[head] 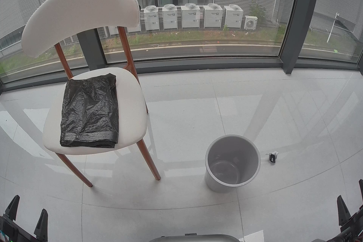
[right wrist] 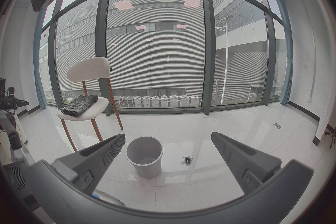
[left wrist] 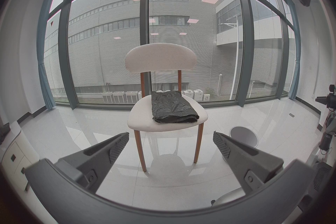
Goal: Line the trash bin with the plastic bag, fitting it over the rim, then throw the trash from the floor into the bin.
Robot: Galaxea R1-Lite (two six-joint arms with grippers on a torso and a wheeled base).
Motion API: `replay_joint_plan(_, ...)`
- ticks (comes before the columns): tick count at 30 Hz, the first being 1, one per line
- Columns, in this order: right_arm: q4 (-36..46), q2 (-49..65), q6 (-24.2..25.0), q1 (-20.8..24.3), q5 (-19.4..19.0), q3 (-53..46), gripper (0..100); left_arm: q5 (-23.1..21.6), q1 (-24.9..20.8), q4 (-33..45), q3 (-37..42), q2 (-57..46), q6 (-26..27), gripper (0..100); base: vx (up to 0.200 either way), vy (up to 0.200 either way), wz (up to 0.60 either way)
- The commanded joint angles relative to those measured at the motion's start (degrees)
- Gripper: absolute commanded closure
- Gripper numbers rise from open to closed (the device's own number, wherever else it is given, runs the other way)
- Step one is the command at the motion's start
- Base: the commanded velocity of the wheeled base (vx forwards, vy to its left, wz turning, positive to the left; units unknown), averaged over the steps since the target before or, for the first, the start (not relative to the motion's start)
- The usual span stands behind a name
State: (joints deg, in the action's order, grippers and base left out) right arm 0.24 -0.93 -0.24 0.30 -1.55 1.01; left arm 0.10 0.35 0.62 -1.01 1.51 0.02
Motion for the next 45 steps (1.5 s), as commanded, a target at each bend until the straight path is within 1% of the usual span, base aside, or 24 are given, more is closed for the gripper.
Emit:
replay_joint_plan(1, -0.07, 0.66, 0.07, 0.05, 0.05, -1.01, 0, -0.1, 0.0, -0.01, 0.84, -0.02, 0.06, 0, 0.0, 0.0, 0.0)
replay_joint_plan(7, -0.07, 0.66, 0.24, 0.05, 0.05, -1.01, 0, -0.1, 0.0, -0.01, 0.84, -0.02, 0.24, 0, 0.0, 0.0, 0.0)
replay_joint_plan(10, -0.07, 0.66, 0.51, 0.05, 0.05, -1.01, 0, -0.62, 0.0, -0.01, 0.75, -0.02, 1.47, 0, 0.0, 0.0, 0.0)
replay_joint_plan(14, -0.16, 0.66, 0.51, 0.05, 0.05, -1.01, 0, -2.21, -1.06, -3.96, -4.7, 0.33, 1.47, 0, 0.0, 0.0, 0.0)
replay_joint_plan(15, -0.16, 0.66, 0.51, 0.05, 0.05, -1.01, 0, -2.47, -3.78, -4.93, -8.04, 5.96, 1.47, 0, 0.0, 0.0, 0.0)
replay_joint_plan(16, -0.16, 0.66, 0.51, 0.05, 0.05, -1.01, 0, -2.47, -3.78, -4.93, -8.04, 5.96, 1.47, 0, 0.0, 0.0, 0.0)
replay_joint_plan(17, -0.16, 0.66, 0.51, 0.05, 0.05, -1.01, 0, -1.68, -7.82, -4.93, -11.29, 10.53, 1.29, 0, 0.0, 0.0, 0.0)
replay_joint_plan(19, -0.16, 0.66, 0.6, 0.05, 0.05, -1.01, 0, -0.71, -10.37, -4.23, -14.19, 12.02, 0.06, 0, 0.0, 0.0, 0.0)
replay_joint_plan(21, -0.16, 0.66, 0.6, 0.05, 0.05, -1.01, 0, -0.01, -11.34, -2.99, -15.6, 15.1, -3.19, 0, 0.0, 0.0, 0.0)
replay_joint_plan(22, -0.16, 0.66, 0.6, 0.05, 0.05, -1.01, 0, -0.01, -11.34, -2.99, -15.6, 15.28, -3.54, 0, 0.0, 0.0, 0.0)
replay_joint_plan(23, -0.16, 0.66, 0.6, 0.05, 0.05, -1.01, 0, -0.01, -11.34, -2.82, -16.04, 17.74, -8.73, 0, 0.0, 0.0, 0.0)
replay_joint_plan(24, -0.16, 0.66, 0.6, 0.05, 0.05, -1.01, 0, 0.08, -11.25, -2.82, -16.3, 18.53, -11.98, 0, 0.0, 0.0, 0.0)
replay_joint_plan(26, -0.16, 0.66, 0.6, 0.05, 0.05, -1.01, 0, -0.01, -11.16, -2.82, -17.97, 21.34, -21.12, 0, 0.0, 0.0, 0.0)
replay_joint_plan(27, -0.16, 0.66, 0.6, 0.05, 0.05, -1.01, 0, -0.01, -11.16, -2.82, -18.06, 21.6, -21.65, 0, 0.0, 0.0, 0.0)
replay_joint_plan(28, -0.16, 0.66, 0.6, 0.05, 0.14, -1.01, 0, -0.19, -11.16, -2.82, -18.68, 23.89, -27.45, 0, 0.0, 0.0, 0.0)
replay_joint_plan(32, -0.16, 0.66, 0.6, 0.05, 0.14, -1.01, 0, -0.8, -11.43, -2.82, -18.15, 26.0, -34.92, 0, 0.0, 0.0, 0.0)
replay_joint_plan(35, -0.16, 0.66, 0.6, 0.05, 0.05, -1.01, 0, -1.59, -11.52, -2.82, -18.15, 27.14, -37.11, 0, 0.0, 0.0, 0.0)
replay_joint_plan(36, -0.16, 0.66, 0.6, 0.05, 0.14, -1.01, 0, -2.29, -11.43, -2.99, -18.94, 29.16, -40.1, 0, 0.0, 0.0, 0.0)
replay_joint_plan(37, -0.16, 0.66, 0.6, 0.05, 0.14, -1.01, 0, -2.29, -11.43, -2.99, -18.94, 29.16, -40.1, 0, 0.0, 0.0, 0.0)
replay_joint_plan(38, -0.16, 0.66, 0.6, 0.05, 0.14, -1.01, 0, -2.21, -11.34, -3.17, -20.26, 31.62, -44.58, 0, 0.0, 0.0, 0.0)
replay_joint_plan(39, -0.16, 0.66, 0.6, 0.05, 0.14, -1.01, 0, -2.21, -11.34, -3.08, -20.35, 31.8, -45.02, 0, 0.0, 0.0, 0.0)
replay_joint_plan(40, -0.16, 0.66, 0.6, 0.05, 0.14, -1.01, 0, -2.29, -10.99, -2.99, -22.28, 34.44, -50.83, 0, 0.0, 0.0, 0.0)
replay_joint_plan(41, -0.16, 0.66, 0.6, 0.05, 0.14, -1.01, 0, -2.29, -10.9, -2.99, -22.81, 35.58, -53.29, 0, 0.0, 0.0, 0.0)
replay_joint_plan(45, -0.16, 0.66, 0.6, 0.05, 0.14, -1.01, 0, -2.21, -10.81, -3.17, -23.77, 39.97, -58.21, 0, 0.0, 0.0, 0.0)
